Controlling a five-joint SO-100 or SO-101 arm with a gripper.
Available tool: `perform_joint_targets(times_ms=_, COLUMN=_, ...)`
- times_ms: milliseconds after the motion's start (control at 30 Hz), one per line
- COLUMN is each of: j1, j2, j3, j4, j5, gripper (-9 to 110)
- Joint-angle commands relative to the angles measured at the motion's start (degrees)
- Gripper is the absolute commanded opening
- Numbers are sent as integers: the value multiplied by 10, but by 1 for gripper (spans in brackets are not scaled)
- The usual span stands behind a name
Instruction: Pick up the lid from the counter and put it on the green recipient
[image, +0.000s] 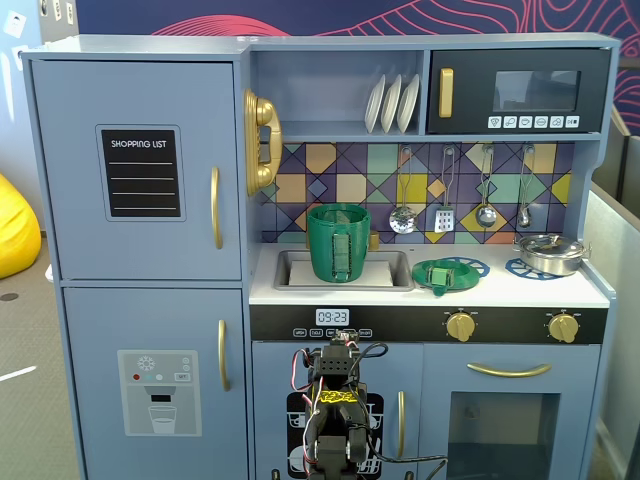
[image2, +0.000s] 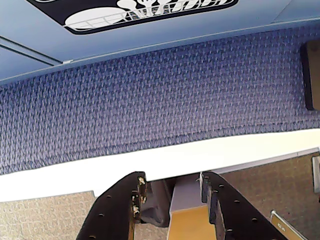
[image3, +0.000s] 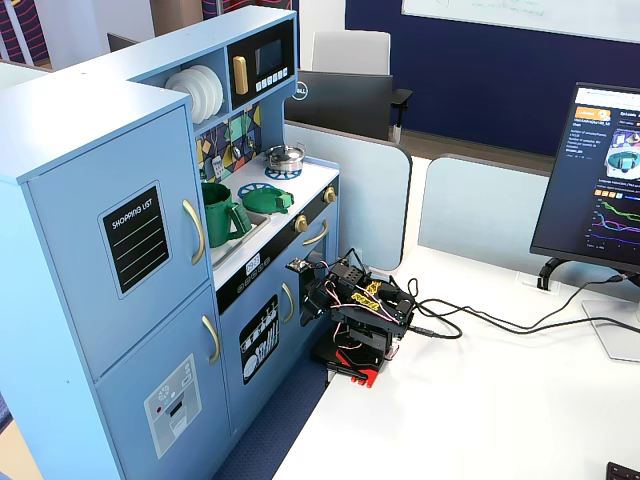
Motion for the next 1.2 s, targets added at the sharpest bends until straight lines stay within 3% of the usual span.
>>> perform_joint_targets(times_ms=0, j1=33, j2=-5, j3=-2, j4=106, j5=-11, gripper=0)
perform_joint_targets(times_ms=300, j1=33, j2=-5, j3=-2, j4=95, j5=-9, gripper=0)
perform_joint_targets(times_ms=467, j1=78, j2=-7, j3=-33, j4=-16, j5=-34, gripper=0)
perform_joint_targets(times_ms=733, j1=227, j2=-174, j3=-289, j4=-276, j5=-118, gripper=0)
perform_joint_targets(times_ms=833, j1=277, j2=-207, j3=-347, j4=-362, j5=-108, gripper=9)
perform_joint_targets(times_ms=1033, j1=370, j2=-250, j3=-367, j4=-533, j5=-84, gripper=42)
perform_joint_targets(times_ms=1167, j1=382, j2=-300, j3=-364, j4=-624, j5=-81, gripper=48)
